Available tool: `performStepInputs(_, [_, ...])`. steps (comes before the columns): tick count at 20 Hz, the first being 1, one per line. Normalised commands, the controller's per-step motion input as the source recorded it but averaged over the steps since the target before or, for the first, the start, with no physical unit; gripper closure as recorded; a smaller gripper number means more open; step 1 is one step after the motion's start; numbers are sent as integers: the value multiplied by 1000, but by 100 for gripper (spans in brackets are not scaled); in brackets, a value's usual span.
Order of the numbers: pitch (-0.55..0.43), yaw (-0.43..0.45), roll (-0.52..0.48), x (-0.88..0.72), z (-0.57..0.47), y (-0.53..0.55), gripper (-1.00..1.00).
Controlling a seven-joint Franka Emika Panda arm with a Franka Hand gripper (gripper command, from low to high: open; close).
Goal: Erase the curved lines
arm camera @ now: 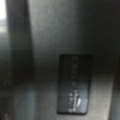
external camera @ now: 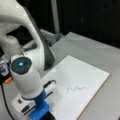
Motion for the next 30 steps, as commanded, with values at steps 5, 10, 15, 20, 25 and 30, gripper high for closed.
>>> performStepInputs(5, [-31, -216, 67, -204, 248, 279, 100])
performStepInputs(10, [19, -194, -15, -164, 222, 278, 100])
performStepInputs(15, [86, -181, -109, -103, 283, 275, 100])
performStepInputs(20, [136, -201, -139, -35, 275, 336, 100])
performStepInputs(25, [157, -107, -140, 37, 187, 352, 100])
performStepInputs(30, [160, 35, -164, 45, 88, 238, 100])
